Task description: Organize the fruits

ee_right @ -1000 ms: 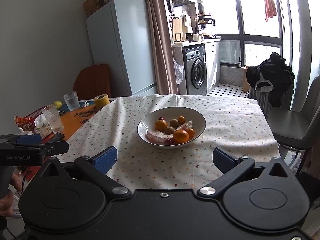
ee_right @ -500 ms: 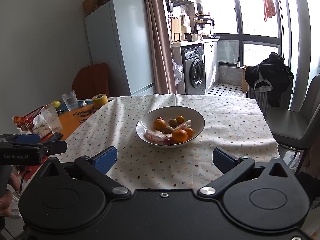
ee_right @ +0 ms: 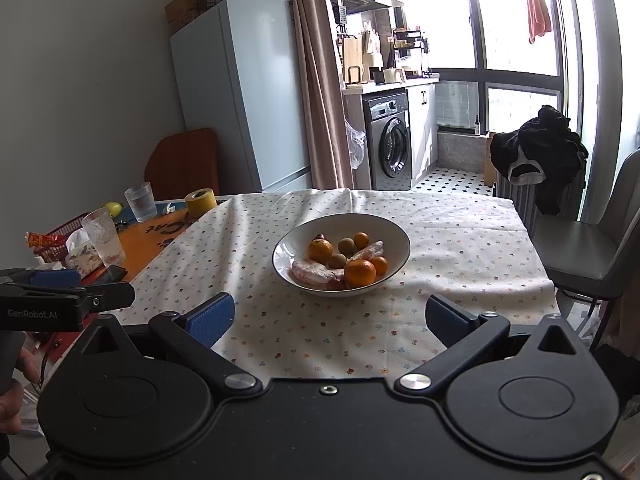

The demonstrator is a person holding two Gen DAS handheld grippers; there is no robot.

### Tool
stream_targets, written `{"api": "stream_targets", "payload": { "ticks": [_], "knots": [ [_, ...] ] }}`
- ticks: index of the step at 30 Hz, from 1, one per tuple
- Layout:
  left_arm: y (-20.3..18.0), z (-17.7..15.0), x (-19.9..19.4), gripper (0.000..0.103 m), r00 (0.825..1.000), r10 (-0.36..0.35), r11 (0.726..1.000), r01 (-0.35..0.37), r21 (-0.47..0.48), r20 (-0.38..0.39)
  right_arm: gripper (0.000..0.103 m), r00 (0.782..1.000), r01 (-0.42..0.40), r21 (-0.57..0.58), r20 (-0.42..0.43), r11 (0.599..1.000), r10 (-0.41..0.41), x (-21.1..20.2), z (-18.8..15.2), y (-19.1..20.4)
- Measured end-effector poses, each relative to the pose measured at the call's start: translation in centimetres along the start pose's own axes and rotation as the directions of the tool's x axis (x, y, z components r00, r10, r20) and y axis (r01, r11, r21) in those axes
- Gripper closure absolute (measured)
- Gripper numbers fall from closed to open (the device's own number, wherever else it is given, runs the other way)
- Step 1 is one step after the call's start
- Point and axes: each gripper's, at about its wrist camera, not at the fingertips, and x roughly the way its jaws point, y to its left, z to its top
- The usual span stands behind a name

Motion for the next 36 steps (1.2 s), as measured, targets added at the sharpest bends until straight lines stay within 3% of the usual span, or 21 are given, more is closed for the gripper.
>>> {"api": "stream_targets", "payload": {
  "ticks": [36],
  "knots": [
    [-0.71,-0.42,0.32,0.0,1.0,-0.021,0.999,0.021,0.027,-0.011,0.0,1.0,-0.002,0.005,-0.014,1.0,0.003,0.28,-0.43,-0.17]
  ]
}}
